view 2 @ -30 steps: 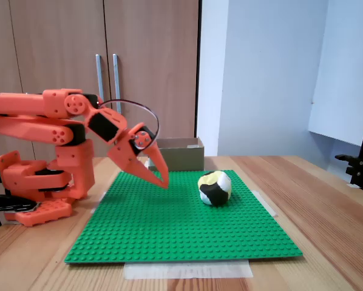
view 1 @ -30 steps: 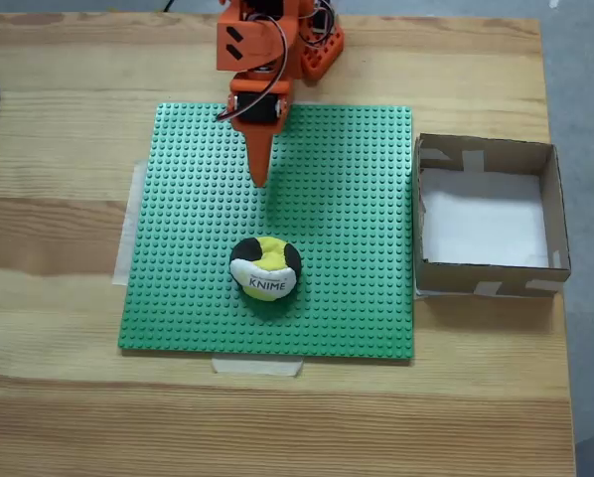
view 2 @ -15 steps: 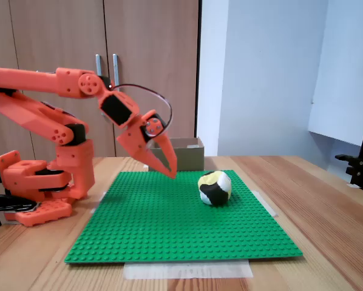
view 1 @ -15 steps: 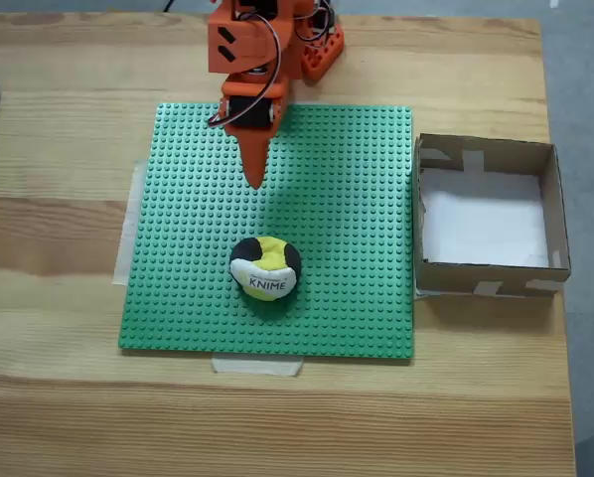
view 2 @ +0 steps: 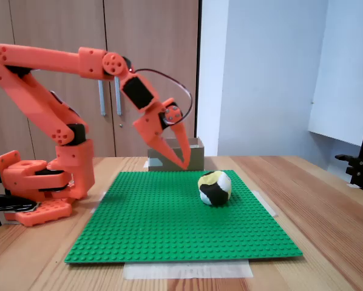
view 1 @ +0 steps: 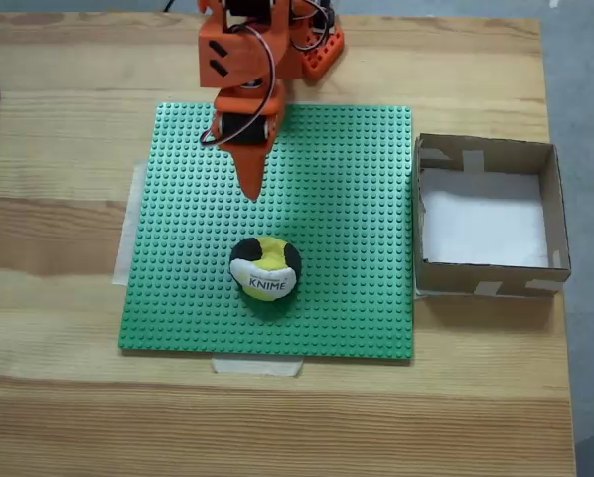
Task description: Pick the ball and put it in the box.
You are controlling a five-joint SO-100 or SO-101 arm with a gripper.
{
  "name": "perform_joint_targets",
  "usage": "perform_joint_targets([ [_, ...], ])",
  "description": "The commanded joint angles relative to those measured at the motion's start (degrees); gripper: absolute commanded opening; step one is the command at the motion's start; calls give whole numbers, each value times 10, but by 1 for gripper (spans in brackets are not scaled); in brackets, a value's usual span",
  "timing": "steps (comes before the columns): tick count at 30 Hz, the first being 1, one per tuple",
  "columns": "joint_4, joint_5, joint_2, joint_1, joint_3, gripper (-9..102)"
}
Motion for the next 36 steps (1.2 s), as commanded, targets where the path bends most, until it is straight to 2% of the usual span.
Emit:
perform_joint_targets([
  [1, 15, 7, -34, 0, -70, -1],
  [36, 207, 50, -377, -12, -459, -1],
])
